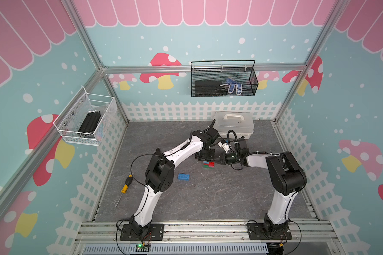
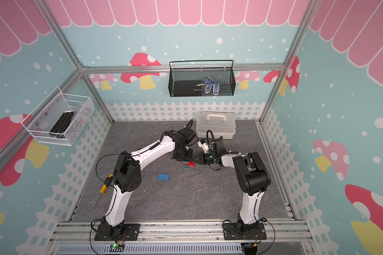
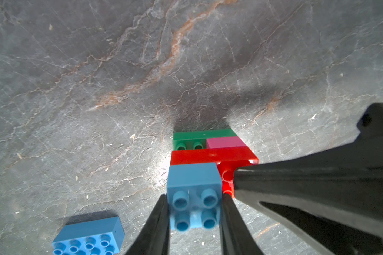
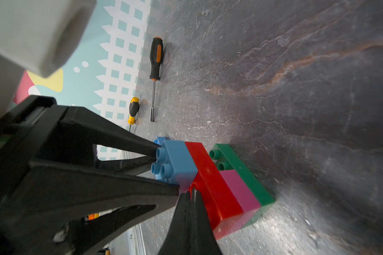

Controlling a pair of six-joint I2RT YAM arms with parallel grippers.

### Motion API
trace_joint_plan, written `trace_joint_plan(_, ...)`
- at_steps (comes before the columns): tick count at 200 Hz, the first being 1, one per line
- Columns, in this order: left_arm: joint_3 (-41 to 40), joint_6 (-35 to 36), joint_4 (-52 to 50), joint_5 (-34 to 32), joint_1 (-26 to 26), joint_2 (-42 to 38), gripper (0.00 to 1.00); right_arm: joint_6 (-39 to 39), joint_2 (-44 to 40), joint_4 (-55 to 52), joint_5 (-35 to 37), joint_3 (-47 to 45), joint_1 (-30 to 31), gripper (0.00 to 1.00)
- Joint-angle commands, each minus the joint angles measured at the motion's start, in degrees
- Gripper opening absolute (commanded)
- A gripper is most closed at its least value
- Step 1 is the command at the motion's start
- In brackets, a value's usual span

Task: Assemble the number 5 with lego
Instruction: Assemble the lego brick with the lego brick.

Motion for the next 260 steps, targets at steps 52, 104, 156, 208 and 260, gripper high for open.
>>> trace_joint_plan(52,0.68,0.6,0.49,2.81,-1.21,2.49,0.51,-1.17,3.77,-7.2,7.7,-1.28,0.96,0.0)
trace_joint_plan(104,3.06,0.34,0.47,2.87,-1.09,0.84,0.55,-1.48,2.92,-8.15,7.97,-0.86,0.96,0.0)
trace_joint_plan(156,6.46,0.19,0.54,3.21,-1.01,-0.43,0.6,-1.63,2.49,-9.04,8.26,-0.51,1.14,0.0)
trace_joint_plan(208,5.62,0.34,0.28,2.46,-0.29,-3.05,0.61,-2.0,0.84,-10.5,8.57,-0.03,1.32,0.0)
trace_joint_plan(260,0.97,0.51,0.39,0.17,0.61,-7.09,0.62,-2.22,-1.61,-12.26,9.16,0.87,2.0,0.0)
